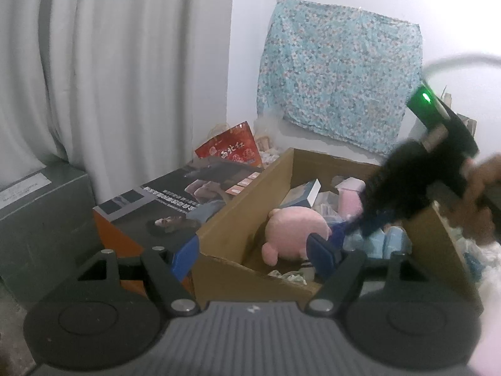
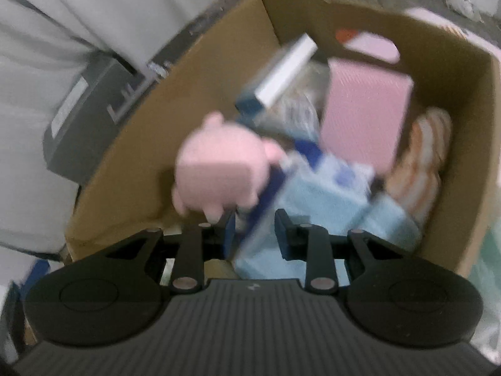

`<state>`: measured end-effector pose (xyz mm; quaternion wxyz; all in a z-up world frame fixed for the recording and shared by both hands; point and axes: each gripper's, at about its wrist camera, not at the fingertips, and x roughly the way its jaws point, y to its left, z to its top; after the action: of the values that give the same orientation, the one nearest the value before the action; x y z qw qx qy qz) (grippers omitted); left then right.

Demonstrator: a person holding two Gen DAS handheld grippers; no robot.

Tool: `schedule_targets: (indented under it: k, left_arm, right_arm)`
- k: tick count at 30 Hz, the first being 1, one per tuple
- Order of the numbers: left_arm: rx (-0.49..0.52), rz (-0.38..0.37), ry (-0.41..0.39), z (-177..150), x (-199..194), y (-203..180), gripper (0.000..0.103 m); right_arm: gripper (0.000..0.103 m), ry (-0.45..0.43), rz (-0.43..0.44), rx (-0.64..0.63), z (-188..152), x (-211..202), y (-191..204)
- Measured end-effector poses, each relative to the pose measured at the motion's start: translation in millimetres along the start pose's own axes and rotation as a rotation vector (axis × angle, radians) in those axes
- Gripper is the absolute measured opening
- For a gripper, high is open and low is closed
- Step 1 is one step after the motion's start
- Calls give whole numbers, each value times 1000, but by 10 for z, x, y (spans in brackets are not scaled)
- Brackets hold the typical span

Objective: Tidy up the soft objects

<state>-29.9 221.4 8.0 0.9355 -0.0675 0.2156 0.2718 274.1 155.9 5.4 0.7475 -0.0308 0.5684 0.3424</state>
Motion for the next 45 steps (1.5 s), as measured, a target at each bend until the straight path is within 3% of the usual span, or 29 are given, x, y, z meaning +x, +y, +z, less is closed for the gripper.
schedule_targets:
  k: [4,7,13,19,25,29,31,34,41,45]
  left_arm:
    - [1,4,9,2,-10,5,77]
    - [4,5,7,3,-22,11,78]
    - [-3,0,11,11,-2,35,78]
    - [1,-3,14,18,-19,31,78]
    - [-11,4,17,34,-2,74,78]
    - [-6,-4,20,40,-14,56,78]
    - [6,-3,16,44,-14,49,78]
    - [7,-2,16,49,-3,42,78]
    - [10,-11,20,62,17,-2,78]
    - [9,-7,20,57,26,9,78]
  right_arm:
    - [28,7,-29,14,120,140,14]
    - [28,32,-119,-11,33,253,-48]
    - [28,63,-152,-23,-131,169,-184]
    - [28,119,-206,-109,-186,262,-37]
    - [29,147,-191,-117,-184,238,-27]
    - [31,63,-87,-9,-64,100,-165]
    - [43,2,-92,1,19,-19,-173]
    - [57,-46,-179,-37,167,-45,-161]
    - [61,142,-233,-87,325,380,-144]
    - [73,211,-285,-173,289,535,-55]
